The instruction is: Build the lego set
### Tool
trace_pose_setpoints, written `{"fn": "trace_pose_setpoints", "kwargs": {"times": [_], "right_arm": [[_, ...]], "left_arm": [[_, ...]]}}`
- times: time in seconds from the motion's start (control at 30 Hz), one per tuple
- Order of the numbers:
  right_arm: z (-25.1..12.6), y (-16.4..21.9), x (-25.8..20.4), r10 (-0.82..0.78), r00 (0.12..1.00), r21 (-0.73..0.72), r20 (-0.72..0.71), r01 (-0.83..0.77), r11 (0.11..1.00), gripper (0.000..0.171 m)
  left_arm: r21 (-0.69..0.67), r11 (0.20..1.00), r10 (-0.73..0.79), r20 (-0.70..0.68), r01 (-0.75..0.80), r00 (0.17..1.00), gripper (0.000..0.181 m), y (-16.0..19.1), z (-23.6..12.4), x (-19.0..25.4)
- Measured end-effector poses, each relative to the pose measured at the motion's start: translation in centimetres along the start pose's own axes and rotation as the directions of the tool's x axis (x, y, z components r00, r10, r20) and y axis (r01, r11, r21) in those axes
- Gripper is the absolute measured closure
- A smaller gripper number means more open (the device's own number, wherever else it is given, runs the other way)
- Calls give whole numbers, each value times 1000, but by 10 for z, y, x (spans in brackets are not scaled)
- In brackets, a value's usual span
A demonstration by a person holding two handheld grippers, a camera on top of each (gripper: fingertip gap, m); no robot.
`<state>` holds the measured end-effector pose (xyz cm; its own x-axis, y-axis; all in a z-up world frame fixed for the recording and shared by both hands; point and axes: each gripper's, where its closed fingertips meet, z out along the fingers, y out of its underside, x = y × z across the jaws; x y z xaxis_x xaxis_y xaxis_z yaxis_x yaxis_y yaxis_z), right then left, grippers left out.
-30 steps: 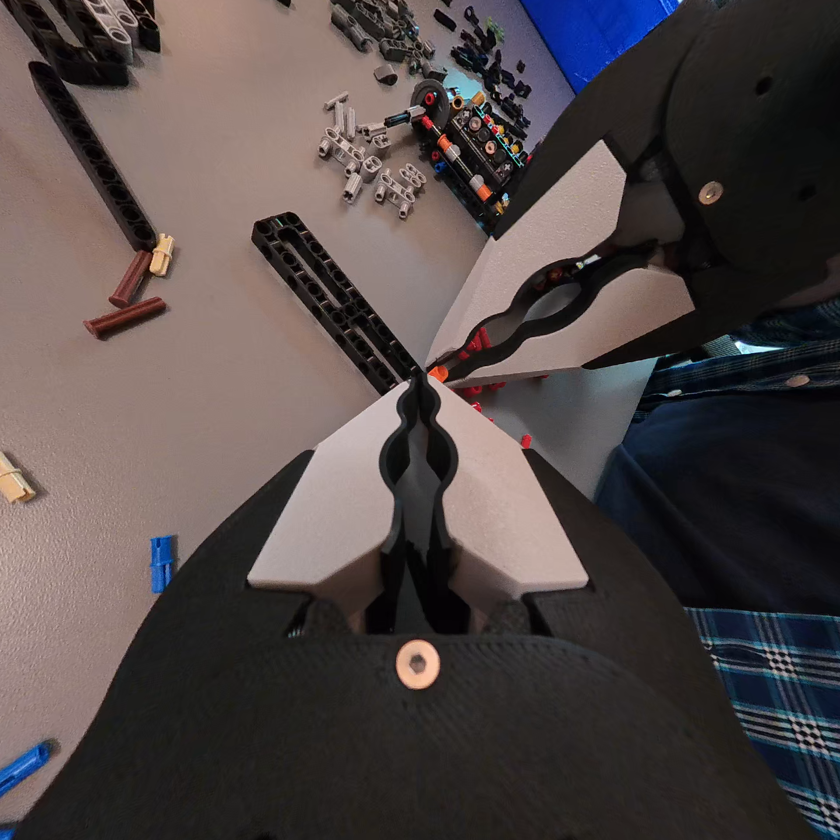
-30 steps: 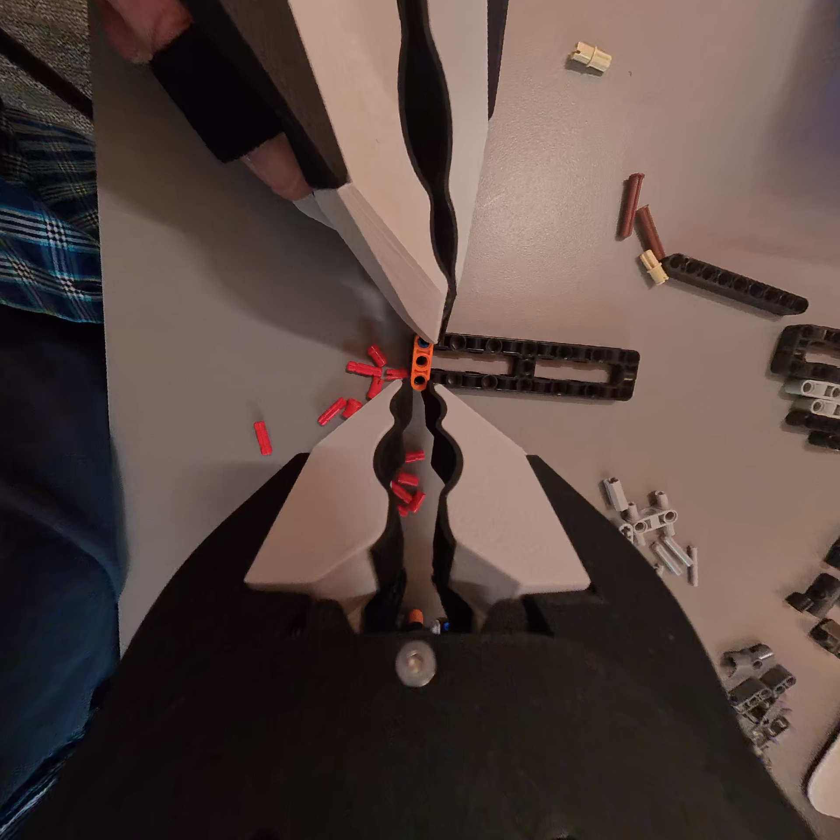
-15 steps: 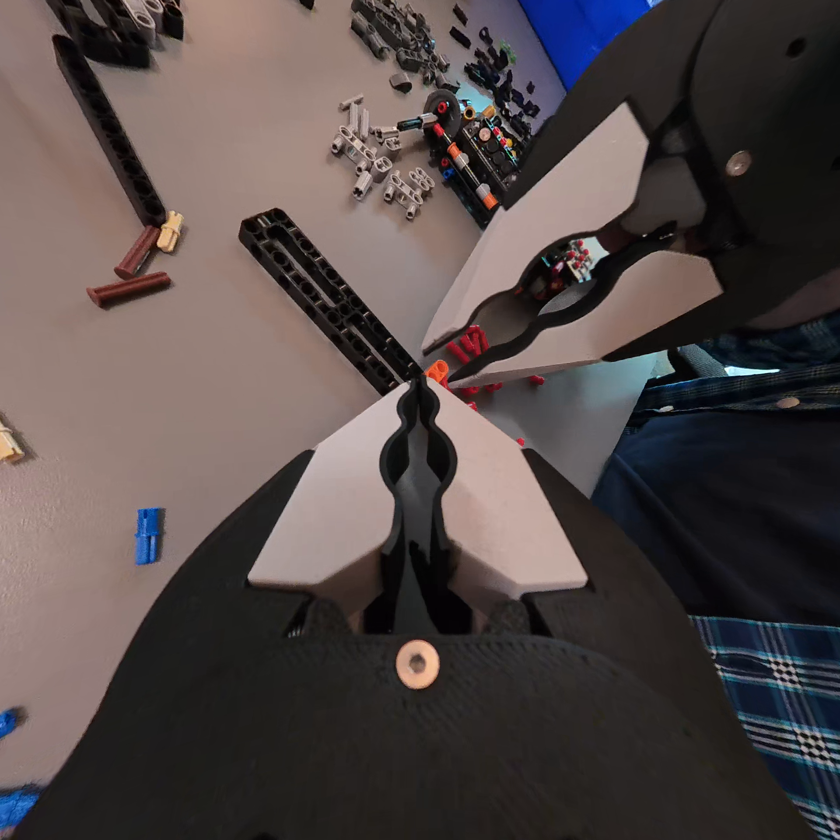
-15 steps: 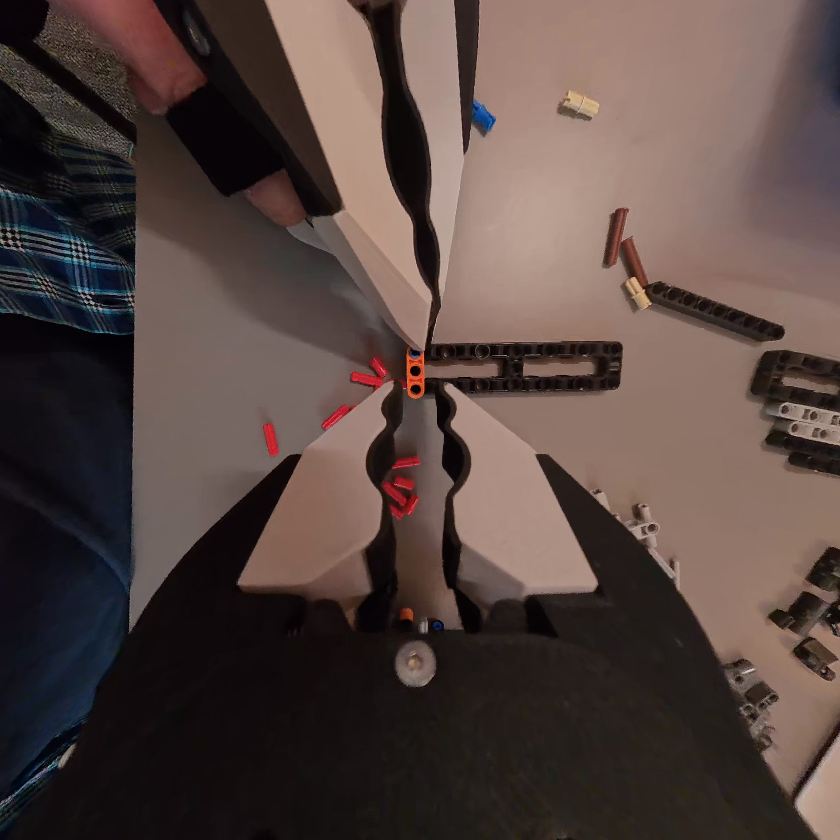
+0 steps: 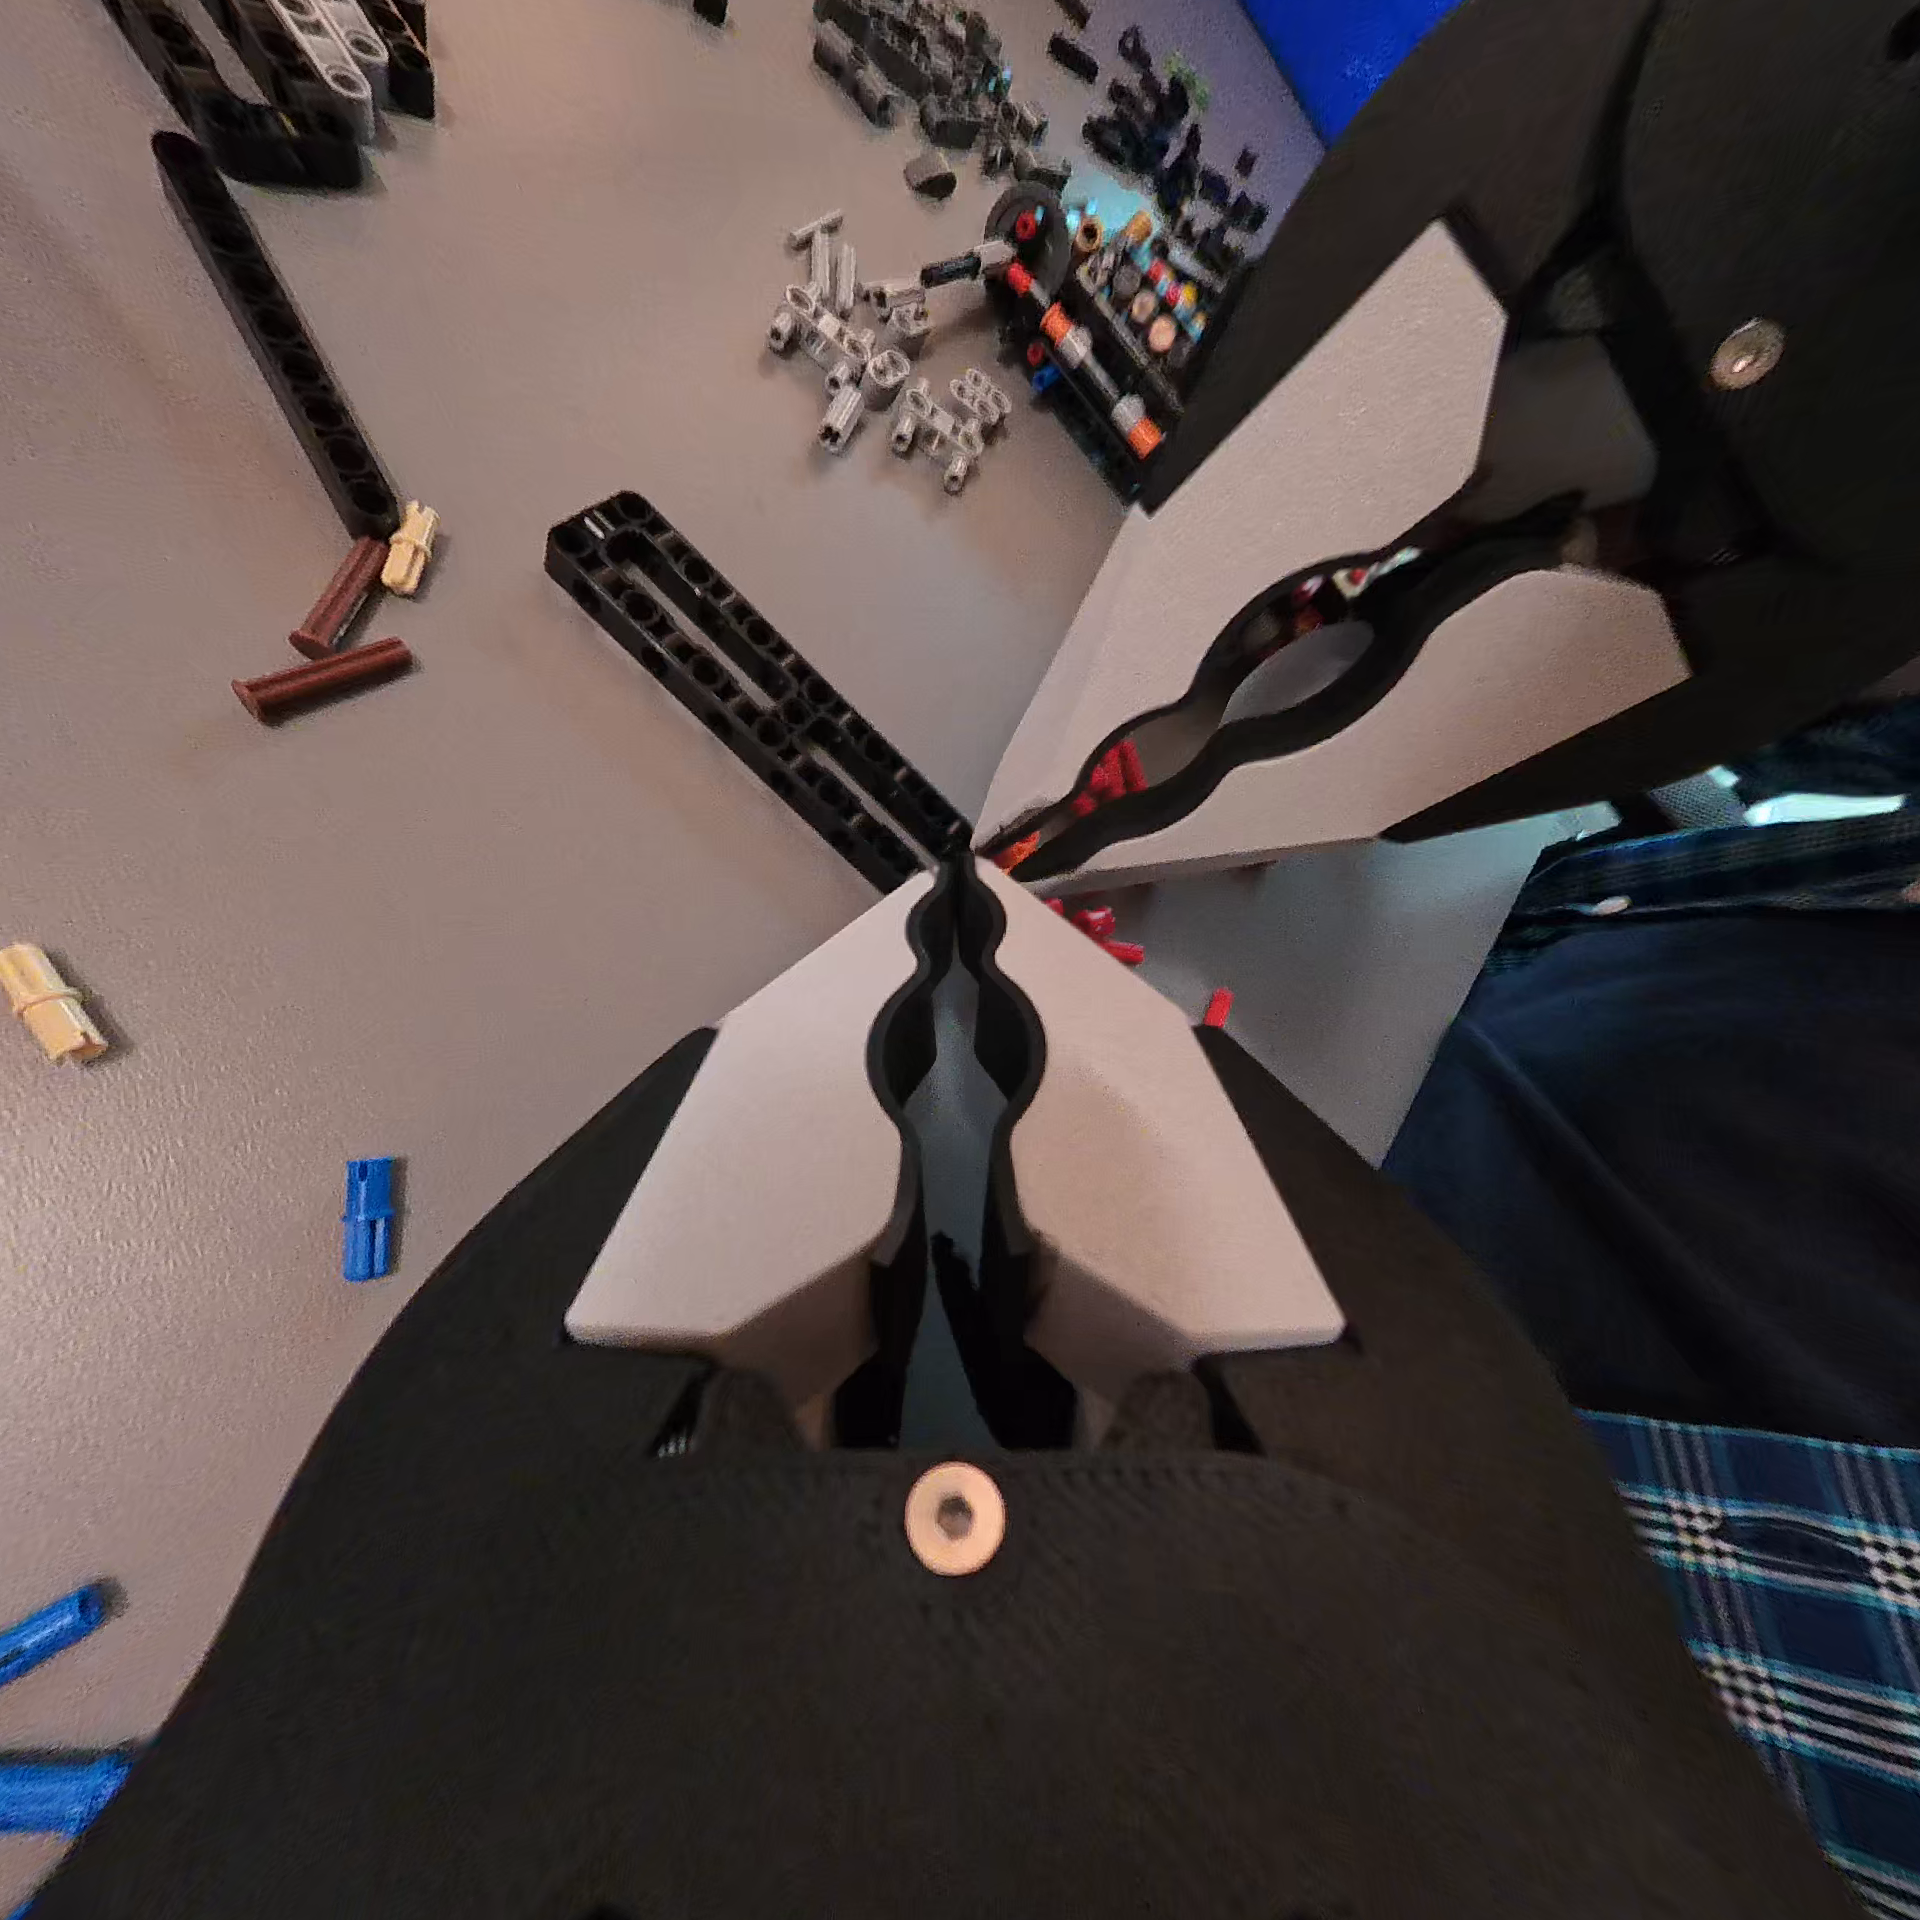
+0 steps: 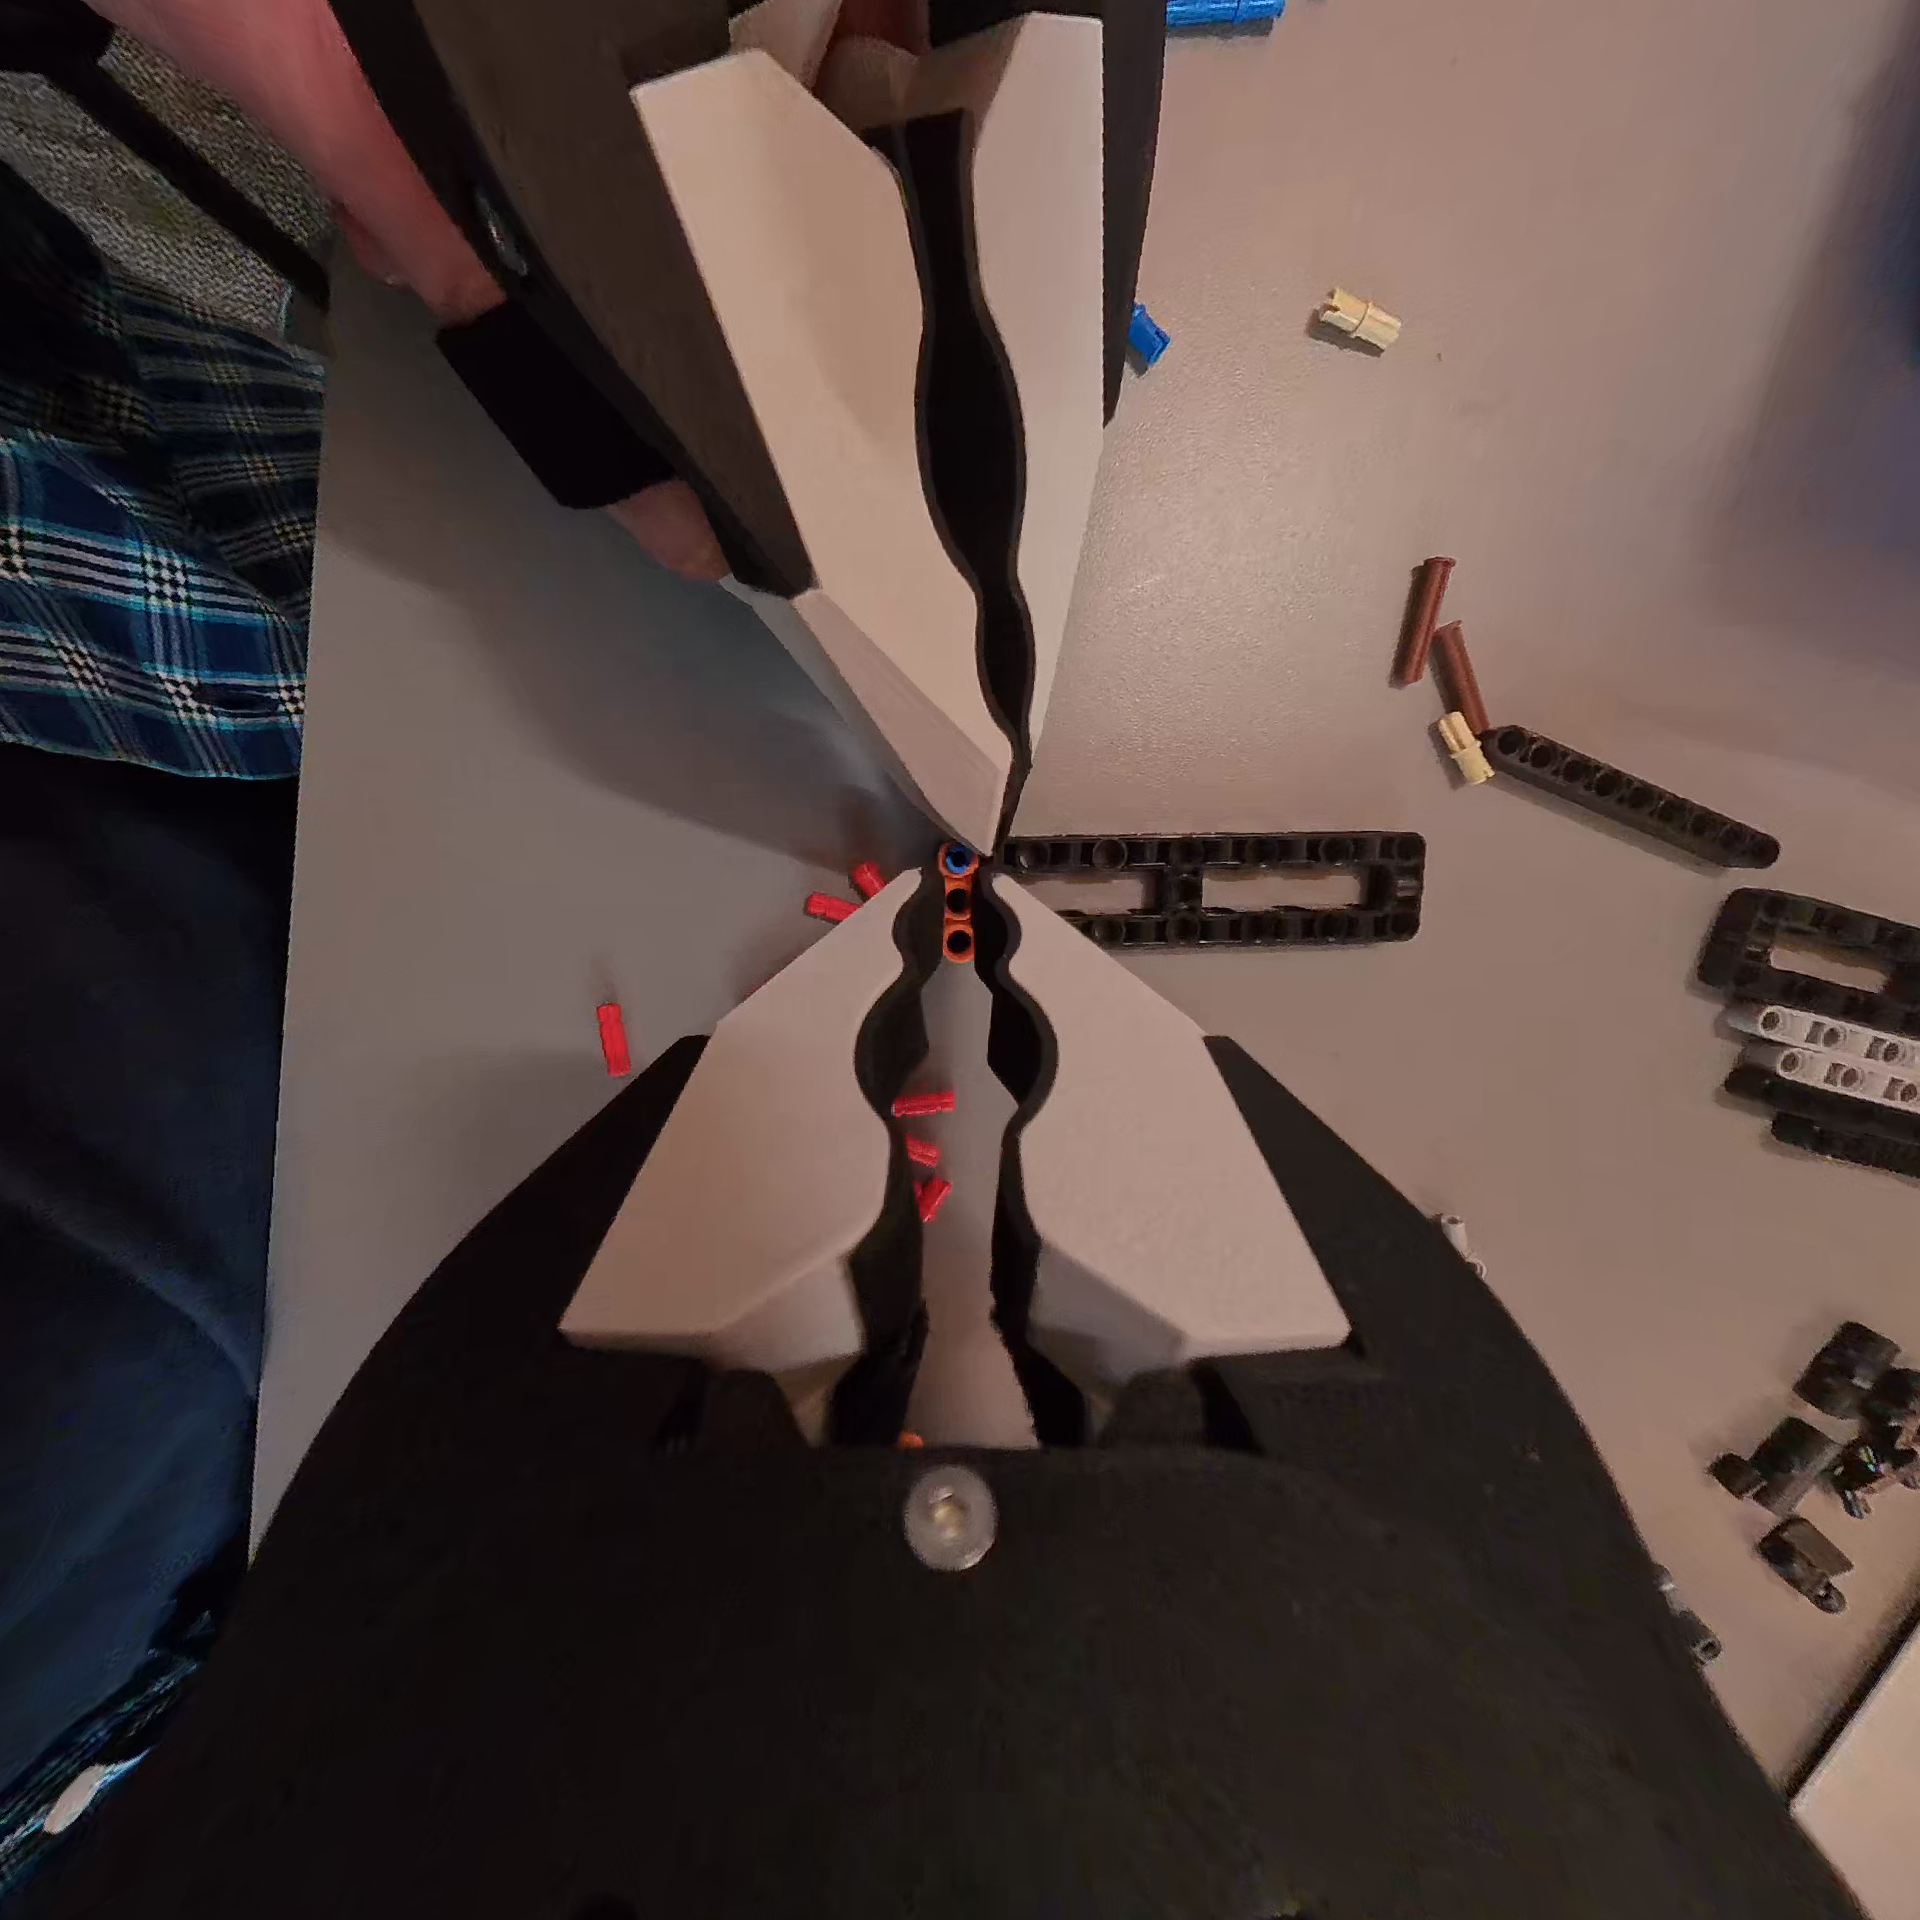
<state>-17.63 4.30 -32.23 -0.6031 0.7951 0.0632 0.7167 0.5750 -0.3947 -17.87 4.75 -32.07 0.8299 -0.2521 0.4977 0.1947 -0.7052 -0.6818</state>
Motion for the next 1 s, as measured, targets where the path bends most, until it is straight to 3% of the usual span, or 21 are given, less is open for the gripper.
{"fn": "trace_pose_setpoints", "kwargs": {"times": [0.03, 0.07, 0.1, 0.23, 0.57, 1.0], "right_arm": [[1, 0, 0, 0, 1000, -4, 5, 0, 1000, 168], [1, -1, 0, 1, 1000, -3, 10, -1, 1000, 168], [1, -1, 0, 2, 1000, -4, 14, -2, 1000, 168], [2, -1, 0, -12, 1000, -21, 15, 13, 1000, 168], [-2, 0, 4, 1, 998, 22, 60, -2, 1000, 168], [-4, 7, 6, -51, 997, -38, 55, 53, 998, 171]], "left_arm": [[0, 1000, 8, 7, -8, 1000, 181, 0, 1, -1], [-7, 1000, 12, 19, -12, 1000, 181, 1, 1, -2], [-101, 994, 37, 73, -30, 997, 181, 15, 5, -9], [-108, 994, 37, 72, -29, 997, 181, 16, 5, -9], [11, 999, 39, -48, -38, 998, 181, -2, -8, 6], [-107, 886, 460, 93, -451, 883, 181, 1, 0, 0]]}}
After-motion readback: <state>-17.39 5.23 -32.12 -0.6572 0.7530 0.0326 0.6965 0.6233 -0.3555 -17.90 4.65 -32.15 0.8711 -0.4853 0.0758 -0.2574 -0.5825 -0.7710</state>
